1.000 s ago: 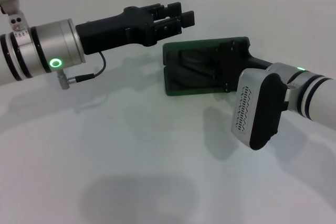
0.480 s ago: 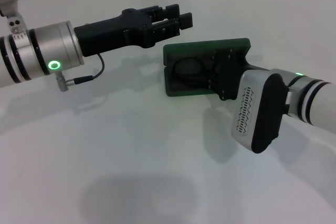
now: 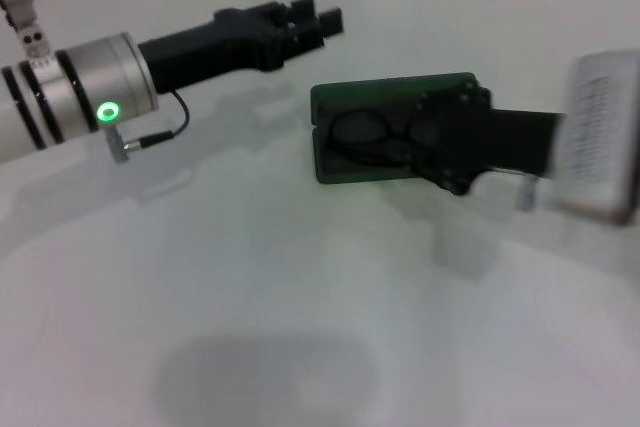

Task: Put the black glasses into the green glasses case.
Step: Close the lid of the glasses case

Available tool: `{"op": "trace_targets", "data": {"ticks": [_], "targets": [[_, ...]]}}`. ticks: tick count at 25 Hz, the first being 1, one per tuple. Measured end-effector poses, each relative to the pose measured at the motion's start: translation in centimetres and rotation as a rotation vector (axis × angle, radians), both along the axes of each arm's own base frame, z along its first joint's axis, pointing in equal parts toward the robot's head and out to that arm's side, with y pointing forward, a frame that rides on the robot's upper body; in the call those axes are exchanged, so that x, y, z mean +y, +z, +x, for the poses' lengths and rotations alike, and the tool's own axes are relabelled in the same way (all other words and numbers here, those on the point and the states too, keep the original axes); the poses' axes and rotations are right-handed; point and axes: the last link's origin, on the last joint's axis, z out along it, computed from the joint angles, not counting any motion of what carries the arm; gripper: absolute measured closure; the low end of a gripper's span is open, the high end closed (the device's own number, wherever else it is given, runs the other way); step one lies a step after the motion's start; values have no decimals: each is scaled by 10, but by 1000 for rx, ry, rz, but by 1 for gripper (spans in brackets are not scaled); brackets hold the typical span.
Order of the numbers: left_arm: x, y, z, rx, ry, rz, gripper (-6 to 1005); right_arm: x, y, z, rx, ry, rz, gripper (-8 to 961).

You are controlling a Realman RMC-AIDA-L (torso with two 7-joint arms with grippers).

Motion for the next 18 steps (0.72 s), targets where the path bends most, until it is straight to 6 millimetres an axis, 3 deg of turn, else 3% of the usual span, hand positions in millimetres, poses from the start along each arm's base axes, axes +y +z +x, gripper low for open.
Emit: {"op": "trace_targets", "data": {"ticks": [2,3,4,8,12,18], "targets": [[10,0,0,10,48,39,456,-2,17,10,56,-29,-70,590],[22,-2,3,30,83,72,456,-2,37,26,138,-95,-121,590],[22,-2,3,30,83,72,456,-2,37,26,138,-95,-121,590],[38,-13,12,126,105,72,457,-4,76,46,398,-178,-190,589],[55,-32,25,274,123,15,457,-13,120,64,640,-181,-126,589],[64,-46,37,371,131,-28,458,-16,139,90,794,-259,32,588]]}}
